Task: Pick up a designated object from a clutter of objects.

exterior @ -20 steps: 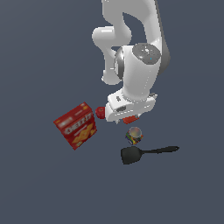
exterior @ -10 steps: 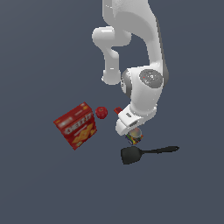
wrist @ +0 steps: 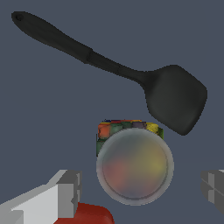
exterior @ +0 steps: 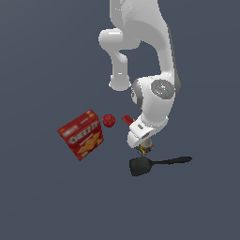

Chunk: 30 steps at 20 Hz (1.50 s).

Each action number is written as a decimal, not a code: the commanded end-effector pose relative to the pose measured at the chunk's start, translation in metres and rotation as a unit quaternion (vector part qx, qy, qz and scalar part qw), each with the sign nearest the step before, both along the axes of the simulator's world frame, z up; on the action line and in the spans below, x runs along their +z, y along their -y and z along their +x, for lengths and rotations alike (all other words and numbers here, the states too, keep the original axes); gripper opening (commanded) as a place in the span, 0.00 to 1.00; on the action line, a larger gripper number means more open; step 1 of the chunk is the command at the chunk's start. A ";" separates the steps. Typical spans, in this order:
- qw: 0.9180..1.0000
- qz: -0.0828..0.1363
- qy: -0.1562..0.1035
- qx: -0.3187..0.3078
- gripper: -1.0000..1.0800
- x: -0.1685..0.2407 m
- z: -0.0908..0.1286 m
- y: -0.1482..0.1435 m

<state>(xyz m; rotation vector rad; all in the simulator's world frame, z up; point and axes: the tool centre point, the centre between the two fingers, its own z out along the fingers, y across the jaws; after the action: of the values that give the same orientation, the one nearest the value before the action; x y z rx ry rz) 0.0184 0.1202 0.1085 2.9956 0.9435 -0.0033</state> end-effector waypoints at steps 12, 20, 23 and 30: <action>1.000 0.001 0.001 0.002 0.96 -0.046 -0.001 -0.001; 1.000 0.001 0.001 0.002 0.00 -0.051 0.000 -0.001; 1.000 0.001 0.001 0.002 0.00 -0.051 0.000 -0.001; 1.000 0.000 0.001 0.002 0.00 -0.048 -0.001 0.000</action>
<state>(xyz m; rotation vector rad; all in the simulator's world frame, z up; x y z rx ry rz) 0.0174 0.1200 0.0590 2.9939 0.9504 -0.0031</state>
